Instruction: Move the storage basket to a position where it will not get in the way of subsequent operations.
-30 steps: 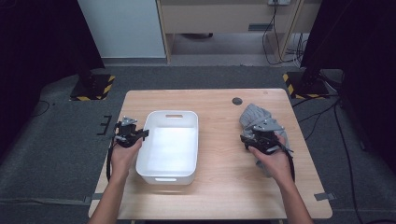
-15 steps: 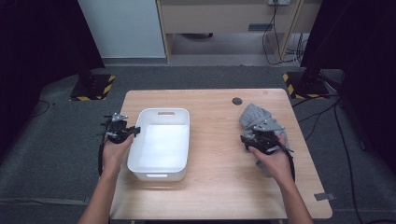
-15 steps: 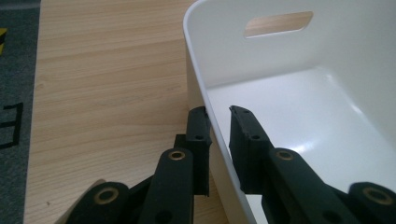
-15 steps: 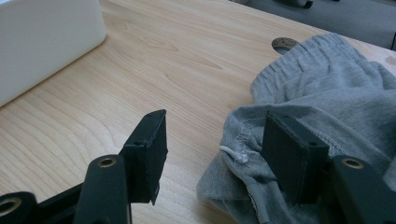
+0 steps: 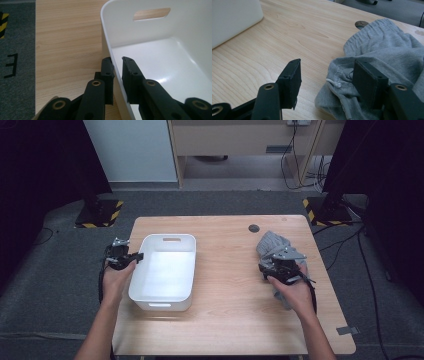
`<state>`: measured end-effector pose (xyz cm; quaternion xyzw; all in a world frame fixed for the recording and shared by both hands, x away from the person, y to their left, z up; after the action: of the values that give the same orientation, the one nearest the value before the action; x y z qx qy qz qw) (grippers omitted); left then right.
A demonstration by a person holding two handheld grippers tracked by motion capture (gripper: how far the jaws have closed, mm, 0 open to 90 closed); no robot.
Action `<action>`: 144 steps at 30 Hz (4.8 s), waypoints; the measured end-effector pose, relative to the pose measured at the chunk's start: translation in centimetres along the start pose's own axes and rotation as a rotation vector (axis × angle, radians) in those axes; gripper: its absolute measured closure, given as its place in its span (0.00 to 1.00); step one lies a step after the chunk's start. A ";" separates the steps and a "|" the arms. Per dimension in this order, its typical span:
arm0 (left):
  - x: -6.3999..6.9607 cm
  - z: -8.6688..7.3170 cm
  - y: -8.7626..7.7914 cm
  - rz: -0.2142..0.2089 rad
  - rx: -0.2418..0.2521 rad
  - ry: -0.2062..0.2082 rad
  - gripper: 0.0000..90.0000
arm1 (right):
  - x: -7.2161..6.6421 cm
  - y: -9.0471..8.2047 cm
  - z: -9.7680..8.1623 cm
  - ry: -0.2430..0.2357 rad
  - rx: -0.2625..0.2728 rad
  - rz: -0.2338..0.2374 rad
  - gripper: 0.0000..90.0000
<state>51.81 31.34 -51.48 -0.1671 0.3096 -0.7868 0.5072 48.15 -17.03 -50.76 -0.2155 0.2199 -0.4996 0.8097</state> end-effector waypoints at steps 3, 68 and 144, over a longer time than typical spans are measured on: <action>-0.2 0.0 0.0 0.000 0.008 -0.002 0.88 | 0.1 0.1 -0.1 -0.006 -0.002 -0.006 0.45; -0.7 -2.6 -2.9 0.014 -0.007 -0.002 0.88 | 0.9 -0.9 0.1 0.030 0.012 -0.003 0.42; -5.8 -3.4 -2.4 0.151 -0.032 -0.109 0.93 | 1.2 -1.1 -0.1 0.036 0.008 -0.005 0.42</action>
<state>50.69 38.35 -52.16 -0.1937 0.3058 -0.7310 0.5785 47.83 -18.56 -50.36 -0.2039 0.2319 -0.5064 0.8051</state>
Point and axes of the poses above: each handheld gripper's, and its own axes: y roughly forward along the jaws, z roughly out of its top, x roughly to its right, the point moved 8 cm from there along y, roughly forward along the jaws, and after that the axes turned 12 degrees about y, right-handed, at the moved point
